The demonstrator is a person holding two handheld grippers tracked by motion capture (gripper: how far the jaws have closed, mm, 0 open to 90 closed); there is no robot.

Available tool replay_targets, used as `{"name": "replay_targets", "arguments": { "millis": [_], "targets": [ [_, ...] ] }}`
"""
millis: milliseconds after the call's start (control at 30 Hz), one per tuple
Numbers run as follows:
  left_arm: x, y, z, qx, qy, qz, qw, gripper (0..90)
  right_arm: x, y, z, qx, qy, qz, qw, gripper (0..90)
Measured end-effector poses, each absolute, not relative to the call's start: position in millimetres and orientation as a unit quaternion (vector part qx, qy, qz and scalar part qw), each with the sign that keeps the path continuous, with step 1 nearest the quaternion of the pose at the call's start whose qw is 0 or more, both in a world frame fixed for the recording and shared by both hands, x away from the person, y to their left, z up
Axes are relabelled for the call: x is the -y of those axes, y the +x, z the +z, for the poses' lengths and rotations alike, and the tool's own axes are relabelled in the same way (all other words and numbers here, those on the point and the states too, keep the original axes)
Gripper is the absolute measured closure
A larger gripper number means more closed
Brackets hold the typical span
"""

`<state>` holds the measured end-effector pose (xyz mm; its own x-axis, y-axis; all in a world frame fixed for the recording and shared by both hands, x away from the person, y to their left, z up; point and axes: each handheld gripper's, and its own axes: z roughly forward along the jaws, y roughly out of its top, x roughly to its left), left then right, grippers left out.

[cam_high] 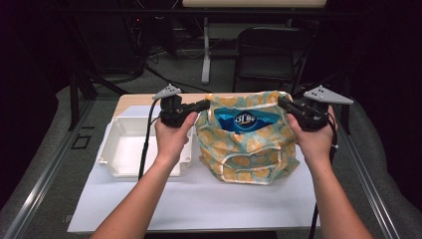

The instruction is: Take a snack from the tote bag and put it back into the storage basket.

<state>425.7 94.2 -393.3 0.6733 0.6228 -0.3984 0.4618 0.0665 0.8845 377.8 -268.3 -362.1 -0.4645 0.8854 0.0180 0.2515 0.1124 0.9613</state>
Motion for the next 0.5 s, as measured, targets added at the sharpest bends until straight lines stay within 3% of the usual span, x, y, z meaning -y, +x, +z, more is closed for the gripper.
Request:
{"name": "replay_targets", "arguments": {
  "millis": [200,267,367,467,500],
  "targets": [
    [-77,442,-429,-0.44,0.725,0.034,0.529,89.7,274,393,-380,-0.688,0.453,0.488,0.289,90.0],
    [-66,436,-450,-0.432,0.755,0.034,0.493,87.1,284,396,-407,-0.693,0.477,0.462,0.279,90.0],
    [-58,429,-467,-0.433,0.765,0.035,0.476,80.3,298,398,-436,-0.69,0.511,0.442,0.26,90.0],
    [-59,420,-471,-0.434,0.764,0.053,0.474,65.0,306,394,-462,-0.699,0.523,0.425,0.239,89.5],
    [-59,420,-471,-0.434,0.764,0.053,0.474,60.5,308,391,-467,-0.702,0.522,0.426,0.231,85.1]
  ]
}}
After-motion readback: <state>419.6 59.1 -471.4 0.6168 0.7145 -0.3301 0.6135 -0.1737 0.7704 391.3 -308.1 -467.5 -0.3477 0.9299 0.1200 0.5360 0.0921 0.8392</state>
